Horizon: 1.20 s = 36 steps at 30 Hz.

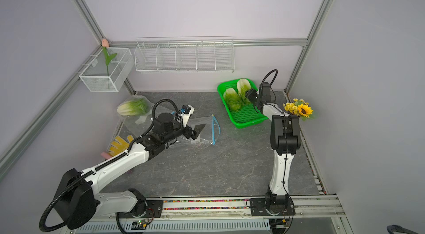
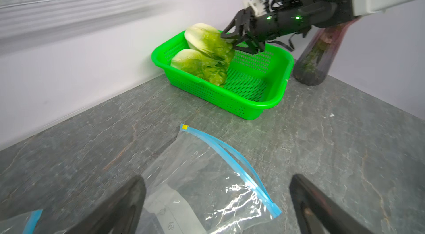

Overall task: Open the zip-top bag and take out the chinese cabbages
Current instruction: Place the Chinese cabbage in the basket, then move the zipper food storage bag to the center of the board.

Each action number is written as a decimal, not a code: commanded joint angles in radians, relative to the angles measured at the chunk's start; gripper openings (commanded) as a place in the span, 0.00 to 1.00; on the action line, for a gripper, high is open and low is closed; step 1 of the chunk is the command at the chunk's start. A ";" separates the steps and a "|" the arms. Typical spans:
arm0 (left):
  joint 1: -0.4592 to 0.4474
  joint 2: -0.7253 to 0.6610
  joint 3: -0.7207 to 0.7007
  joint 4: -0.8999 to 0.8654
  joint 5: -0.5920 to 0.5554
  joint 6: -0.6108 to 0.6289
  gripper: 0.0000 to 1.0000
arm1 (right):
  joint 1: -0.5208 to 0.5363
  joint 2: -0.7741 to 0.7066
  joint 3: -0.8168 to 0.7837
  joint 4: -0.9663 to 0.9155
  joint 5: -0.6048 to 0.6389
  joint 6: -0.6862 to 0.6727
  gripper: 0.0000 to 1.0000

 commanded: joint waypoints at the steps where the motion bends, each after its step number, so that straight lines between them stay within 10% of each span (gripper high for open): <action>1: -0.001 0.005 0.028 -0.034 -0.173 -0.086 0.99 | 0.007 -0.130 -0.045 0.015 0.019 -0.055 0.67; 12: 0.168 -0.024 0.051 -0.377 -0.540 -0.416 0.99 | 0.112 -0.429 -0.259 -0.057 0.161 -0.264 0.83; 24: 0.336 0.123 0.065 -0.527 -0.408 -0.643 0.98 | 0.263 -0.633 -0.440 -0.101 0.171 -0.514 1.00; 30: 0.341 0.262 0.133 -0.500 -0.329 -0.670 0.72 | 0.267 -0.716 -0.524 -0.077 0.094 -0.568 0.99; 36: 0.345 0.353 0.178 -0.469 -0.275 -0.745 0.00 | 0.266 -0.796 -0.551 -0.135 0.063 -0.609 0.99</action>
